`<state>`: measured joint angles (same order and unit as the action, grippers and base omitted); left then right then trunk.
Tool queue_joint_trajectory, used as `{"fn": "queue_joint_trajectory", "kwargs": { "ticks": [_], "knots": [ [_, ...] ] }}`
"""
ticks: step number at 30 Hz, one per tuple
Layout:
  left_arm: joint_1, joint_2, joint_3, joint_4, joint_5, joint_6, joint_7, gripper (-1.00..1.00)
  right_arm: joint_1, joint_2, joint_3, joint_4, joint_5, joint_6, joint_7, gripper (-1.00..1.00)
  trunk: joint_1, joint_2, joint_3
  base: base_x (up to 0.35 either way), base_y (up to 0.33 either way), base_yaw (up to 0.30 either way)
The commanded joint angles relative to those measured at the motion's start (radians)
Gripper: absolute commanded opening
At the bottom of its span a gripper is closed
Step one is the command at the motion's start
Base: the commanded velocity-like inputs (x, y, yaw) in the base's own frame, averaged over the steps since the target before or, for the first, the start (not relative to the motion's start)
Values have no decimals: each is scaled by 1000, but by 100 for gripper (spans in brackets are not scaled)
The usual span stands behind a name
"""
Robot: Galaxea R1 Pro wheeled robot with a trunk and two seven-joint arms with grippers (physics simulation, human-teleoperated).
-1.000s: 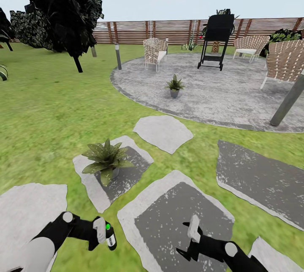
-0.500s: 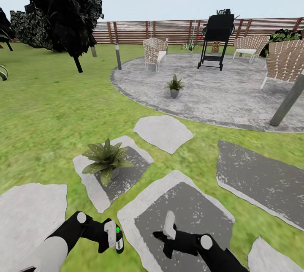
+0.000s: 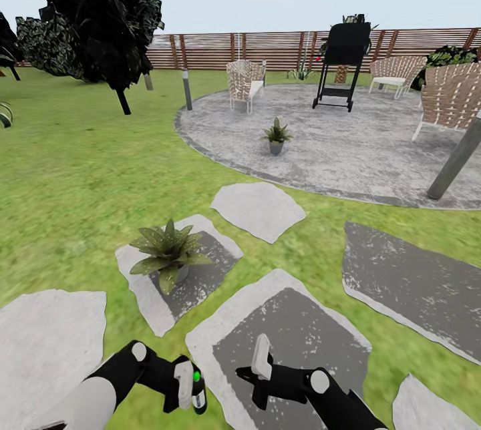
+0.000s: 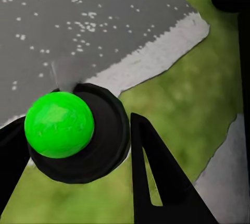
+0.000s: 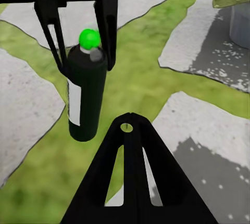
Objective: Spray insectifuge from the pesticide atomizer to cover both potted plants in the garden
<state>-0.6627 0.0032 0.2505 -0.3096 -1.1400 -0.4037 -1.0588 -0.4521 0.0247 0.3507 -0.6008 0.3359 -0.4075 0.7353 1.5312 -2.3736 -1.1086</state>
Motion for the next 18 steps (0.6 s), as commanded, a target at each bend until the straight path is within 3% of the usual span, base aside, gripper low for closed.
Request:
{"fn": "queue_joint_trajectory", "kwargs": {
  "ticks": [1, 5, 18],
  "knots": [
    [0, -8, 3, 1, -8, -7, -4, -100, 0, 0, -1, -1, 8, -5, -1, -100, 0, 0, -1, 0, 0, 0],
    [0, -15, -2, 1, -9, -9, -4, -100, 0, 0, -1, 0, 9, -5, -1, -100, 0, 0, -1, 0, 0, 0],
    [0, -87, -2, -9, -7, -7, 1, -100, 0, -2, -3, 1, 8, -5, -1, -100, 0, 0, -1, 0, 0, 0]
  ]
}}
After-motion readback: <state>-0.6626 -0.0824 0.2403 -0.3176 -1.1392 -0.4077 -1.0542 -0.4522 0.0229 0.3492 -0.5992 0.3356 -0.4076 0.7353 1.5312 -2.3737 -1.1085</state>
